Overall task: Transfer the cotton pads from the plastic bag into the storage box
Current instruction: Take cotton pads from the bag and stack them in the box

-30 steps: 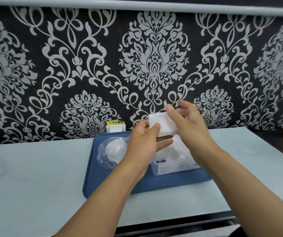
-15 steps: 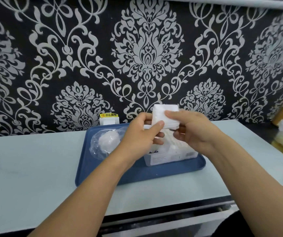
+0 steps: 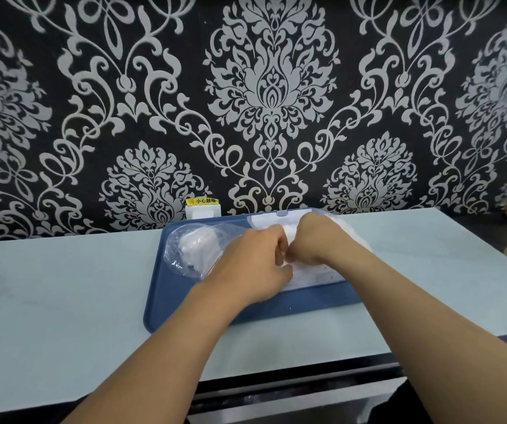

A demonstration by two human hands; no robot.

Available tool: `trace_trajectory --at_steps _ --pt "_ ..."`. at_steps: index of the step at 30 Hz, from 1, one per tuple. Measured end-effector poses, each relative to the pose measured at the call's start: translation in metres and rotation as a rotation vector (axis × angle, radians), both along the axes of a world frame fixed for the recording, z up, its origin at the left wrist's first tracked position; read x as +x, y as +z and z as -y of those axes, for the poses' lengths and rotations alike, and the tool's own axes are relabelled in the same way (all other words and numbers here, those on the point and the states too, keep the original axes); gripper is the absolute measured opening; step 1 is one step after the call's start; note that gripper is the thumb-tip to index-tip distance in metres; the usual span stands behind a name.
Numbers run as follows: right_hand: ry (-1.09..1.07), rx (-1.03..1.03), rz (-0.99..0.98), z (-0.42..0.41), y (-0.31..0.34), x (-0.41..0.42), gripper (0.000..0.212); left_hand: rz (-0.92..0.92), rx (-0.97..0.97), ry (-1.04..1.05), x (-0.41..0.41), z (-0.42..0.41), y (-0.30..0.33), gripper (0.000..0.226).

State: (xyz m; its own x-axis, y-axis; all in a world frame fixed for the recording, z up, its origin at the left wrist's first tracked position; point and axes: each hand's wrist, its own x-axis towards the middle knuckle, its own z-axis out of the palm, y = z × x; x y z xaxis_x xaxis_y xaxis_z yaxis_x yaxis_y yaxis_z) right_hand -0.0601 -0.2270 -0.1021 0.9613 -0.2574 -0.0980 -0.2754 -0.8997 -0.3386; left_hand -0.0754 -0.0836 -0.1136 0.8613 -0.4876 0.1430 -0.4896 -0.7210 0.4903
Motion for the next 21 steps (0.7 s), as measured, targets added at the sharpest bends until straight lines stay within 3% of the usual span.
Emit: trace_trajectory --at_steps 3,8,13,17,19,21 --pt "-0.043 -0.125 0.049 -0.001 -0.001 -0.005 0.023 0.08 0.174 -0.035 0.0 0.0 -0.002 0.009" --pt "-0.052 -0.329 0.035 0.006 0.002 -0.01 0.034 0.089 0.205 -0.055 -0.003 0.003 0.0 0.016" --pt "-0.018 -0.15 0.024 0.014 0.016 -0.017 0.05 0.085 0.176 -0.067 -0.004 0.003 -0.004 0.018" --pt "0.18 0.174 0.303 0.02 0.036 -0.032 0.008 0.059 0.136 -0.081 -0.001 0.002 -0.006 0.016" --pt "0.276 0.276 0.18 0.012 0.036 -0.036 0.026 0.05 0.131 -0.082 0.0 0.002 -0.007 0.015" --pt "0.299 0.243 -0.038 0.004 0.029 -0.033 0.03 0.053 0.139 -0.075 0.0 0.001 -0.007 0.015"
